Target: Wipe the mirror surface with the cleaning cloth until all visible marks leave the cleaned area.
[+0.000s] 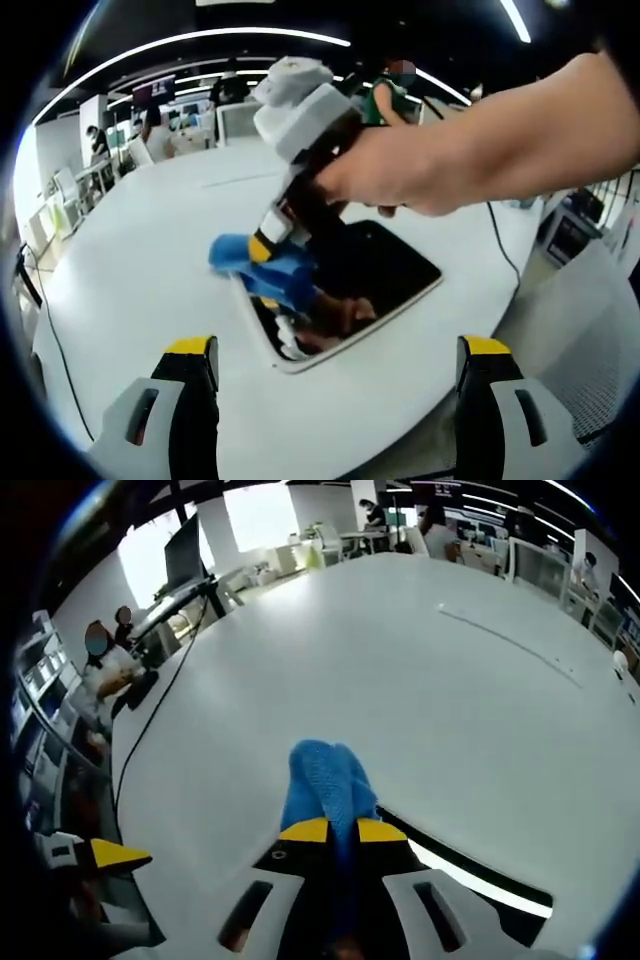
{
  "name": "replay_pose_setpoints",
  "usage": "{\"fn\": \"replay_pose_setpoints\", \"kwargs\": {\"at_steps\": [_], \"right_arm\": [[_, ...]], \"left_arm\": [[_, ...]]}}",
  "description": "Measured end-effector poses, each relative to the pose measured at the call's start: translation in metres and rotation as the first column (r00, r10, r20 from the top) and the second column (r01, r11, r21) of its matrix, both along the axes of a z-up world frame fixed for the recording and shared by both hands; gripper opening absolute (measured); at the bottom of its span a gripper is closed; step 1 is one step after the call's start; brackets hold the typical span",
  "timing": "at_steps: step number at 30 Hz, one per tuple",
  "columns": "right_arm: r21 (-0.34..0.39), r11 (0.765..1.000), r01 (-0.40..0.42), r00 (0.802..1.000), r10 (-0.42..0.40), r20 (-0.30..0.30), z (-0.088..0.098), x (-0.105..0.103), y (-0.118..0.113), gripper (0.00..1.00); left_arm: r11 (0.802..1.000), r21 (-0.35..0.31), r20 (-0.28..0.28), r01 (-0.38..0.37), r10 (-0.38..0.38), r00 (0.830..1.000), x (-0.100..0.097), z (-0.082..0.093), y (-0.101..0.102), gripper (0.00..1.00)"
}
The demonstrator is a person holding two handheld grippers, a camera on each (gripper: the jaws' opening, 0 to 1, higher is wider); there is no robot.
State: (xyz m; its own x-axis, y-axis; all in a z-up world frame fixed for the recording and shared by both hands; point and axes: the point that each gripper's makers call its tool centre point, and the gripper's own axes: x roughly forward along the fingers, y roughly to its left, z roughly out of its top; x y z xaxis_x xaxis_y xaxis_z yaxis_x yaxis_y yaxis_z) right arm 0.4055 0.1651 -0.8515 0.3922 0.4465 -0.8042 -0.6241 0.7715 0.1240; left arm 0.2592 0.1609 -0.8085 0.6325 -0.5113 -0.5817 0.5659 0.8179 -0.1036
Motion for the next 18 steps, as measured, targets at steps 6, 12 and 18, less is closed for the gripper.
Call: {"fn": "replay_pose_setpoints", "kwargs": {"at_steps": [6, 12, 18], "right_arm": [[0.001, 1.000, -0.010, 1.000, 0.010, -0.001, 0.000, -0.008, 0.000, 0.02], [-0.001, 1.000, -0.022, 1.000, 0.022, -0.005, 0.000, -0.015, 0.002, 0.02], [0.000, 0.999, -0.033, 0.999, 0.033, -0.008, 0.001, -0.025, 0.003, 0.02]], "left_arm": [[1.000, 0.005, 0.001, 0.003, -0.003, 1.000, 0.000, -0.001, 0.000, 1.00], [1.000, 0.008, 0.003, 0.002, -0.002, 1.000, -0.001, 0.000, 0.000, 1.00], [1.000, 0.008, 0.009, 0.004, -0.004, 1.000, -0.001, 0.001, 0.000, 1.00]]}}
